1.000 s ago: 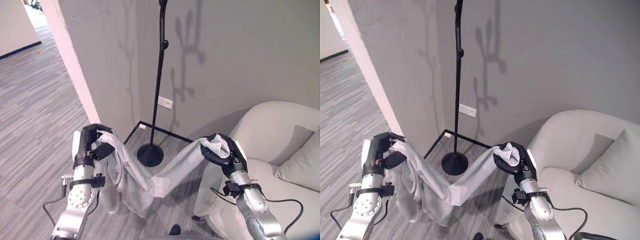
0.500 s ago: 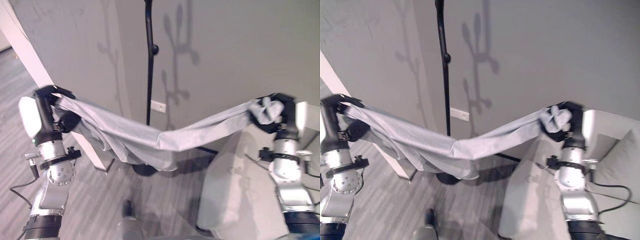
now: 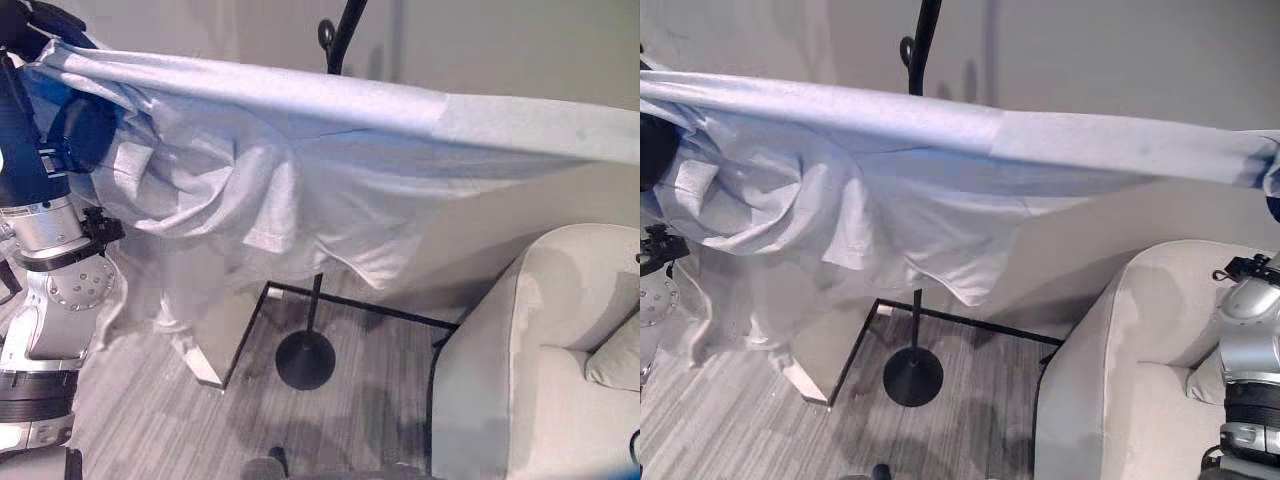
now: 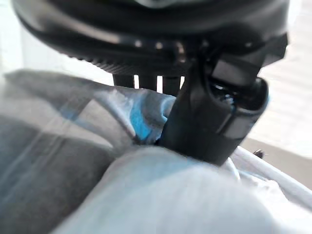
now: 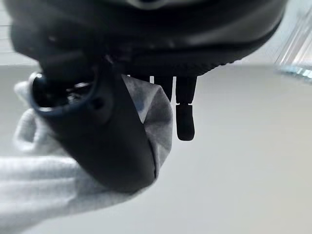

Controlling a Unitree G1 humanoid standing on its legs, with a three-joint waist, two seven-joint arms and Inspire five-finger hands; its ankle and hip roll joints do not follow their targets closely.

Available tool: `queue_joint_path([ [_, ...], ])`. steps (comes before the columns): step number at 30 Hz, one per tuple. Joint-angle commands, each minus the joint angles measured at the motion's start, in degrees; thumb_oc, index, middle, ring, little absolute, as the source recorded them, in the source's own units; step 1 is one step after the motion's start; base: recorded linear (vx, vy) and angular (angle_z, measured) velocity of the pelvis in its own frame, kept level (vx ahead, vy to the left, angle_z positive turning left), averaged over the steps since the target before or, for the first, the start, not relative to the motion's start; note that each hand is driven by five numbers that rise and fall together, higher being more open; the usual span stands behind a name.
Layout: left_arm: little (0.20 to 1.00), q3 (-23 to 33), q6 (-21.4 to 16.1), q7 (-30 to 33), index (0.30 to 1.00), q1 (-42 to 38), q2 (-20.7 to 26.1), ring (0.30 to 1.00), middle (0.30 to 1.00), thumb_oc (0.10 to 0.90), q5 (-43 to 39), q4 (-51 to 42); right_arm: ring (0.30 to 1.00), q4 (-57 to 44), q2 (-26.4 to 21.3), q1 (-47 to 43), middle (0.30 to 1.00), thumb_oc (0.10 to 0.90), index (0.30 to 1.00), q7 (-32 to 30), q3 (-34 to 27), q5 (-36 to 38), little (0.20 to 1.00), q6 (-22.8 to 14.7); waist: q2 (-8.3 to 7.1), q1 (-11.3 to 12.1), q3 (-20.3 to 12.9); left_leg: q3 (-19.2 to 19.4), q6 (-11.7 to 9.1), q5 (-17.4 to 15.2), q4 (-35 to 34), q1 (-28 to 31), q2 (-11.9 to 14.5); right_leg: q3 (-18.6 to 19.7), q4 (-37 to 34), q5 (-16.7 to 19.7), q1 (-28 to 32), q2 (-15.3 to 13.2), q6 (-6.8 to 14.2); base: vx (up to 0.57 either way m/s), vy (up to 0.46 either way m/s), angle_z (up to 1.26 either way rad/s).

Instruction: Hang the clothes on the sofa on the clothes rack.

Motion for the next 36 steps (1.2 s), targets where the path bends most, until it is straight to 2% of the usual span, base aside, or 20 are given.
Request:
queue_joint_path([
  [1,0.300,2.61,-0.01,2.21,0.300,-7.74,3.16,0.300,0.300,0.400,-1.72,2.27,0.300,5.81,-9.63,-4.73,0.300,0.400,0.300,-1.79,-2.09,2.31,0.300,0.99,0.33,0.00,-5.86,-1.22,-3.65,-5.72,2.75,-0.75,2.69,-0.11,-13.17,0.50,-1.66,5.95,-1.04,0.18,-0.269,-0.11],
  [2,0.300,1.94,0.32,2.29,0.300,-9.10,3.62,0.300,0.300,0.400,-1.93,3.61,0.300,6.19,-10.19,-4.89,0.300,0.400,0.300,-1.24,-1.10,1.91,0.300,0.96,0.35,-0.26,-6.38,-2.35,-4.59,-6.09,2.40,-0.44,3.34,1.89,-18.22,1.12,-1.32,6.95,-0.73,0.10,-0.280,0.10],
  [3,0.300,1.13,1.22,1.62,0.300,-10.40,3.90,0.300,0.300,0.400,-1.85,6.31,0.300,5.50,-10.10,-4.92,0.300,0.400,0.300,0.59,0.11,1.51,0.300,1.06,-0.26,-0.39,-7.14,-1.11,-5.16,-5.50,2.57,-0.48,4.14,1.99,-22.98,1.63,-0.19,8.34,-1.32,0.15,-0.216,0.05],
  [4,0.300,0.91,1.25,1.62,0.300,-10.66,4.03,0.300,0.300,0.400,-1.85,6.55,0.300,5.53,-10.03,-5.04,0.300,0.400,0.300,0.65,0.19,1.44,0.300,1.17,-0.28,-0.30,-7.17,-1.02,-5.25,-5.53,2.57,-0.43,4.23,1.99,-23.54,1.83,0.06,8.56,-1.37,0.16,-0.283,-0.04],
  [5,0.300,-1.50,1.46,0.79,0.300,-13.68,4.73,0.300,0.300,0.400,-2.56,9.74,0.300,5.69,-9.83,-6.27,0.300,0.400,0.300,1.23,2.33,1.15,0.300,0.95,-0.98,-0.26,-8.34,-0.56,-6.39,-5.38,2.99,-0.43,5.27,2.69,-27.06,1.64,2.07,10.55,-1.56,0.13,-0.160,0.00],
  [8,0.300,-5.13,1.83,0.13,0.300,-18.44,5.05,0.300,0.300,0.400,-4.25,13.97,0.300,6.33,-10.02,-8.92,0.300,0.400,0.300,1.85,5.32,1.85,0.300,-0.12,-0.98,-0.43,-9.56,-0.77,-7.65,-5.73,3.96,-0.26,6.90,3.31,-30.23,2.21,3.54,12.26,-1.82,0.18,-0.208,-0.02],
  [9,0.300,-9.39,2.42,-0.66,0.300,-23.64,5.42,0.300,0.300,0.400,-5.82,18.36,0.300,8.02,-10.35,-12.40,0.300,0.400,0.300,2.09,9.04,2.62,0.300,-0.70,-0.85,-0.59,-9.73,-1.46,-8.44,-6.05,6.27,-1.05,8.29,3.92,-32.06,1.80,4.40,13.72,-2.73,0.14,-0.185,-0.20],
  [12,0.300,-13.09,2.93,-1.38,0.300,-28.98,5.46,0.300,0.300,0.400,-6.85,22.50,0.300,9.43,-10.63,-15.42,0.300,0.400,0.300,2.43,11.86,3.39,0.300,-1.31,-0.49,-1.07,-9.19,-2.55,-9.59,-5.60,10.80,-2.93,9.90,3.77,-33.95,1.42,5.54,15.32,-3.95,0.09,-0.154,-0.02],
  [14,0.300,-16.02,3.41,-2.41,0.300,-32.67,6.29,0.300,0.300,0.400,-7.30,25.90,0.300,11.33,-11.29,-17.64,0.300,0.400,0.300,2.77,14.52,3.93,0.300,-1.54,-0.45,-0.97,-8.60,-3.67,-10.42,-4.14,16.36,-4.97,11.41,3.72,-35.24,0.83,6.89,16.42,-5.19,0.07,-0.156,0.03],
  [17,0.300,-20.09,4.23,-3.58,0.300,-37.48,6.51,0.300,0.300,0.400,-8.56,30.13,0.300,13.70,-12.05,-22.24,0.300,0.400,0.300,3.05,18.46,5.39,0.300,-2.25,-0.67,-0.36,-6.51,-6.17,-12.43,1.22,27.11,-10.50,13.16,3.42,-35.77,-0.15,8.70,17.43,-7.28,0.03,-0.138,-0.08],
  [19,0.300,-22.27,4.80,-4.25,0.300,-40.22,6.56,0.300,0.300,0.400,-9.09,32.93,0.300,15.06,-11.83,-24.00,0.300,0.400,0.300,4.01,20.61,6.07,0.300,-2.55,-0.79,-0.78,-5.85,-6.05,-11.82,0.00,27.16,-12.42,12.91,2.93,-36.56,-0.62,9.29,17.79,-7.59,0.08,-0.054,-0.05],
  [20,0.300,-23.13,5.17,-4.80,0.300,-41.10,6.44,0.300,0.300,0.400,-9.15,33.83,0.300,14.95,-11.64,-24.46,0.300,0.400,0.300,4.68,21.34,6.24,0.300,-2.64,-0.52,-0.83,-6.15,-6.67,-11.89,-2.25,24.81,-12.59,12.26,4.01,-36.99,-1.71,9.82,18.11,-7.16,0.06,0.033,0.13],
  [21,0.300,-23.20,5.39,-5.30,0.300,-40.85,5.99,0.300,0.300,0.400,-9.07,33.49,0.300,14.75,-11.51,-23.99,0.300,0.400,0.300,5.37,21.62,6.26,0.300,-2.80,-0.72,-0.75,-5.83,-5.20,-10.45,-2.57,21.98,-12.94,11.07,3.05,-36.74,-0.94,9.11,17.57,-7.03,0.08,0.062,0.23],
  [22,0.300,-22.49,5.36,-5.79,0.300,-39.78,6.38,0.300,0.300,0.400,-8.73,33.56,0.300,14.36,-11.58,-23.36,0.300,0.400,0.300,6.21,21.22,6.13,0.300,-2.66,-0.69,-0.71,-6.05,-5.14,-10.19,-3.06,19.17,-13.01,10.63,3.12,-36.76,-1.12,9.32,17.40,-6.87,0.06,0.063,0.15],
  [23,0.368,-22.19,5.28,-6.43,0.368,-39.40,5.63,0.368,0.368,0.445,-8.80,33.02,0.300,14.18,-10.45,-22.54,0.300,0.400,0.300,6.80,21.22,6.14,0.300,-2.65,-0.60,-0.89,-6.05,-5.31,-10.59,-3.71,17.67,-13.37,10.57,4.01,-36.99,-1.79,9.87,17.85,-6.65,0.09,0.047,0.06],
  [25,0.469,-21.34,4.88,-7.78,0.469,-37.01,5.29,0.469,0.469,0.513,-8.72,31.57,0.300,13.18,-8.60,-20.38,0.300,0.400,0.300,8.27,21.10,4.90,0.300,-2.65,-0.46,-0.95,-6.54,-3.37,-9.97,-2.42,13.85,-12.42,9.77,2.97,-36.75,-1.26,9.07,17.78,-6.57,0.07,0.061,0.08],
  [26,0.658,-20.27,4.64,-8.45,0.658,-34.59,5.18,0.658,0.658,0.638,-8.17,30.37,0.300,12.14,-7.51,-18.39,0.300,0.400,0.300,9.23,20.67,3.87,0.300,-2.82,-0.37,-0.80,-6.94,-3.55,-9.98,-1.59,11.68,-11.42,9.07,3.10,-36.72,-1.33,9.10,17.53,-6.42,0.12,0.078,-0.06],
  [27,0.900,-18.30,4.50,-9.80,0.900,-30.39,4.55,0.900,0.900,0.800,-7.30,28.39,0.300,9.68,-5.63,-14.98,0.300,0.400,0.300,11.36,19.78,2.47,0.300,-2.86,-0.33,-0.96,-6.89,-3.15,-10.02,-0.90,10.20,-11.04,8.92,2.99,-36.77,-1.34,9.13,17.46,-6.39,0.18,0.088,-0.18],
  [28,0.900,-13.78,4.11,-11.80,0.900,-21.94,3.49,0.900,0.900,0.800,-5.90,23.92,0.300,4.84,-2.05,-8.04,0.300,0.400,0.300,13.97,17.11,-0.82,0.300,-2.92,-0.09,-0.90,-7.55,-2.44,-9.61,-0.81,7.61,-9.07,8.52,2.82,-36.76,-1.27,9.04,17.24,-6.13,0.16,0.076,-0.09],
  [36,0.900,-7.10,3.64,-13.10,0.900,-8.59,-3.26,0.900,0.900,0.800,-6.21,18.49,0.300,0.01,6.27,-0.44,0.300,0.400,0.300,16.55,16.24,-2.49,0.300,-3.59,0.15,-0.31,-7.74,-2.13,-8.92,-0.83,4.72,-6.92,7.85,2.81,-36.74,-1.11,8.69,16.63,-5.68,0.05,0.035,0.05],
])
